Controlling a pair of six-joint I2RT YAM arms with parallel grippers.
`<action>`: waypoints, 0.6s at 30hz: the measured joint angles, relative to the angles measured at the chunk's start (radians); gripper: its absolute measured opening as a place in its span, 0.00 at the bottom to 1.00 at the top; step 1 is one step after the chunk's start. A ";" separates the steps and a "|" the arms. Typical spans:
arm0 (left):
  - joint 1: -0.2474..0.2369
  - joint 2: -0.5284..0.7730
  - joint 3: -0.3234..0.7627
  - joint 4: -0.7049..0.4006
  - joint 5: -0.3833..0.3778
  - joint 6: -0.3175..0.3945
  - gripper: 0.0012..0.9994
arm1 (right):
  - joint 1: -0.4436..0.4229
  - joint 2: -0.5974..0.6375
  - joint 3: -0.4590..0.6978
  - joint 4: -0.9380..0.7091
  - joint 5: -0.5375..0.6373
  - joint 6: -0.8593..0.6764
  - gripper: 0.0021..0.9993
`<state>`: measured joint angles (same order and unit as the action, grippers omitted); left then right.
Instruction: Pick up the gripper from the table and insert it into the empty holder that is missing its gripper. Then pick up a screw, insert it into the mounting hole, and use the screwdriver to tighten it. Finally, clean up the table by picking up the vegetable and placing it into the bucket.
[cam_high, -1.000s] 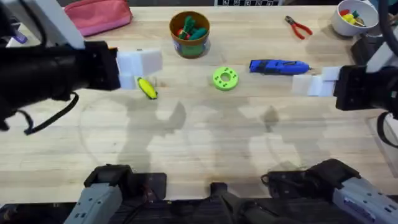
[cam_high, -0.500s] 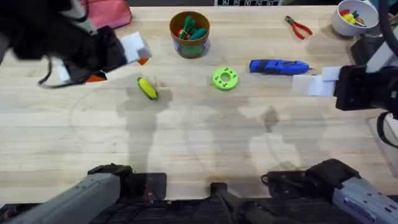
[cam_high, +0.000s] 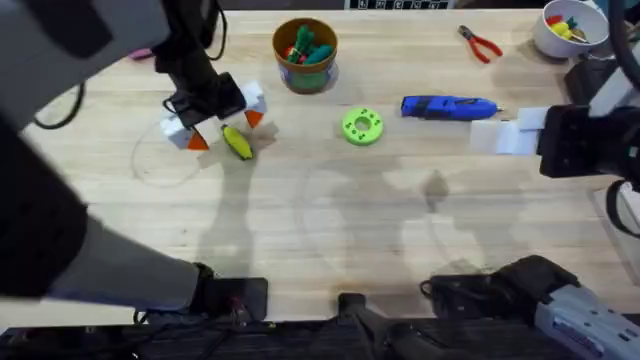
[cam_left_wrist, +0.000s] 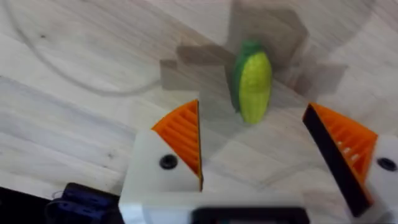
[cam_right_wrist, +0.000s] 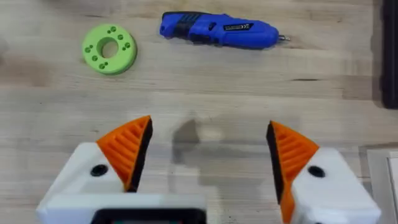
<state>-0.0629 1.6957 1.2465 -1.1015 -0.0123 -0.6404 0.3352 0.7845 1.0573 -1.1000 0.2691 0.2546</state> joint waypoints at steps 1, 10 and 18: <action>0.003 0.021 0.000 0.010 0.006 -0.005 0.99 | 0.000 0.000 0.000 0.000 0.000 0.000 0.99; 0.024 0.144 0.000 0.064 0.054 -0.012 0.99 | 0.000 0.000 0.000 0.000 0.000 0.000 0.99; 0.024 0.153 0.000 0.074 0.064 -0.012 0.94 | 0.000 0.000 0.000 0.000 0.000 0.000 0.99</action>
<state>-0.0387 1.8484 1.2465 -1.0279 0.0521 -0.6525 0.3353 0.7845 1.0573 -1.1000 0.2691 0.2546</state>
